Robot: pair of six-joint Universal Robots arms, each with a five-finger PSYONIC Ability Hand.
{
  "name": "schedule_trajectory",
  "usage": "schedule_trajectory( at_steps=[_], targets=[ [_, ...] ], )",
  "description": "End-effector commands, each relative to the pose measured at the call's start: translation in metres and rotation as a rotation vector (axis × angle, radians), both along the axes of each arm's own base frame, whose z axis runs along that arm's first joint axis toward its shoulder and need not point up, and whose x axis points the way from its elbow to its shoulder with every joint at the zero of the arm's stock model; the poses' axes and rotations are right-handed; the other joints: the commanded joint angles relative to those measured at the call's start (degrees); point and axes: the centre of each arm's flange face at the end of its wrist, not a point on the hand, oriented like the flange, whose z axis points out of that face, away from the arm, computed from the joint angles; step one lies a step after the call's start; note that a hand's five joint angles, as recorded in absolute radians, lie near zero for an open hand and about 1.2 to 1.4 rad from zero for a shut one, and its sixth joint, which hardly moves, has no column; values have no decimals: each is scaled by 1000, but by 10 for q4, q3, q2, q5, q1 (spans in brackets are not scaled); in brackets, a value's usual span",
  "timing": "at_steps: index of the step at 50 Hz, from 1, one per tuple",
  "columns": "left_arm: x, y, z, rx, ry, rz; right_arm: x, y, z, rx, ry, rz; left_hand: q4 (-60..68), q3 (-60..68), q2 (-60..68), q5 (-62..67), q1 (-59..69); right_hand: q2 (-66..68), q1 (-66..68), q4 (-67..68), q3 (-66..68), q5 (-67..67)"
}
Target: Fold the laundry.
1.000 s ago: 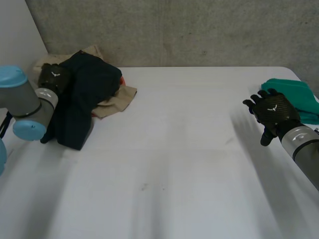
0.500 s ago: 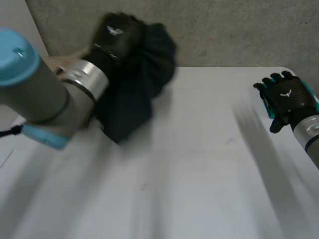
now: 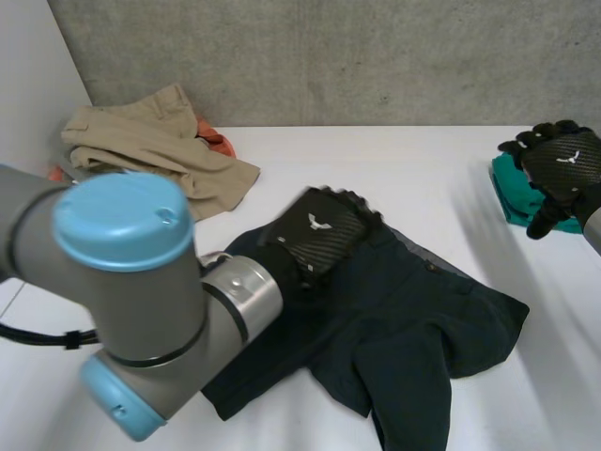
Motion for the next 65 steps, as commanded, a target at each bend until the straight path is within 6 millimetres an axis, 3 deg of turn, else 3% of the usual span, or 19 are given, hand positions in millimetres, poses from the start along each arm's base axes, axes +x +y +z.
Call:
schedule_trajectory(
  at_steps=[1, 5, 6, 9, 12, 23, 28, 29, 32, 33, 36, 37, 39, 42, 45, 49, 54, 59, 65],
  targets=[
    [38, 1, 5, -7, -43, 255, 12, 22, 1, 233, -25, 152, 3, -4, -2, 7, 5, -20, -29, -21, -21, -28],
    [49, 12, -15, 36, -104, 287, 18, 36, -19, 415, 1, 253, 1, -6, -4, 6, 3, -20, -29, -21, -21, -28],
    [51, 26, -27, 69, -133, 260, 18, 40, -22, 444, 29, 271, -7, -14, -12, -3, -5, -20, -29, -21, -21, -28],
    [45, 45, -37, 101, -131, 210, 18, 48, -31, 489, 104, 307, -36, -43, -41, -31, -34, -20, -29, -21, -21, -28],
    [36, 48, -46, 128, -101, 190, 15, 56, -38, 509, 203, 347, -44, -51, -50, -40, -43, -20, -29, -21, -21, -28],
    [-7, 52, -82, 157, -89, 106, 5, 58, -50, 552, 208, 337, -26, -33, -31, -21, -24, -20, -29, -21, -21, -28],
    [-21, 55, -97, 182, -92, 70, 6, 58, -64, 576, 203, 344, 90, 83, 85, 94, 92, -20, -29, -21, -21, -28],
    [-23, 56, -98, 187, -89, 64, 7, 57, -68, 576, 203, 343, 135, 128, 130, 140, 137, 14, 5, 13, 13, 7],
    [-24, 56, -99, 199, -80, 67, 8, 55, -73, 571, 199, 343, 465, 458, 459, 469, 466, 135, 126, 134, 134, 127],
    [-24, 56, -98, 196, -78, 71, 8, 53, -77, 566, 197, 339, 561, 554, 555, 565, 562, 295, 286, 294, 295, 288],
    [-22, 52, -90, 179, -65, 99, 7, 47, -76, 530, 199, 331, 607, 600, 601, 611, 608, 678, 669, 677, 678, 671],
    [-21, 51, -85, 171, -58, 111, 7, 46, -75, 522, 193, 326, 607, 600, 601, 611, 608, 680, 671, 679, 679, 672],
    [-15, 40, -56, 124, -6, 158, 7, 42, -74, 504, 179, 316, 607, 600, 601, 611, 608, 680, 671, 679, 679, 672],
    [3, 16, -15, 65, 75, 234, 15, 40, -53, 412, 150, 307, 607, 600, 601, 611, 608, 680, 671, 679, 679, 672],
    [20, 0, 6, 35, 113, 285, 34, 47, -19, 309, 104, 335, 607, 600, 601, 611, 608, 680, 671, 679, 679, 672],
    [31, -14, 19, 26, 134, 289, 56, 56, 8, 263, 14, 379, 607, 600, 601, 611, 608, 680, 671, 679, 679, 672],
    [47, -42, 15, 51, 115, 311, 92, 69, 15, 283, -64, 467, 607, 600, 601, 611, 608, 680, 671, 679, 679, 672],
    [61, -77, -5, 61, 62, 379, 143, 76, -11, 347, -65, 468, 607, 600, 601, 611, 608, 680, 671, 679, 679, 672],
    [83, -141, -37, 5, -72, 478, 171, 63, -40, 338, -44, 374, 607, 600, 601, 611, 608, 680, 671, 679, 679, 672]
  ],
)
